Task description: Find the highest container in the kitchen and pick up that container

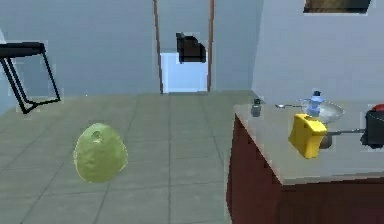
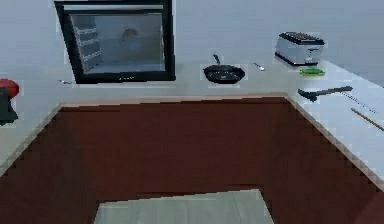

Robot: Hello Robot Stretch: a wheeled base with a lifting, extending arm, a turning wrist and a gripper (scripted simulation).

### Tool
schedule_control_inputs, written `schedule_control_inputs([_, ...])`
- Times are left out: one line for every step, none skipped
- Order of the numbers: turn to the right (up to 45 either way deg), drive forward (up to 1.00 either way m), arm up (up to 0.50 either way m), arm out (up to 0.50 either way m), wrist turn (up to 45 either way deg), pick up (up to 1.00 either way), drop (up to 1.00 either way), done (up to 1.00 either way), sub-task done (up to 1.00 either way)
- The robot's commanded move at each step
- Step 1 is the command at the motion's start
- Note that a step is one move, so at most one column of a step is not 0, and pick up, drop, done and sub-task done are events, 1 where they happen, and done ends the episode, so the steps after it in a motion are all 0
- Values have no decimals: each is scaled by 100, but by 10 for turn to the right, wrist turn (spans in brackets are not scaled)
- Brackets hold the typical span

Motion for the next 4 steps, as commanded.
schedule_control_inputs([0,100,0,0,0,0,0,0,0])
schedule_control_inputs([90,0,0,0,0,0,0,0,0])
schedule_control_inputs([0,20,0,0,0,0,0,0,0])
schedule_control_inputs([450,0,0,0,0,0,0,0,0])
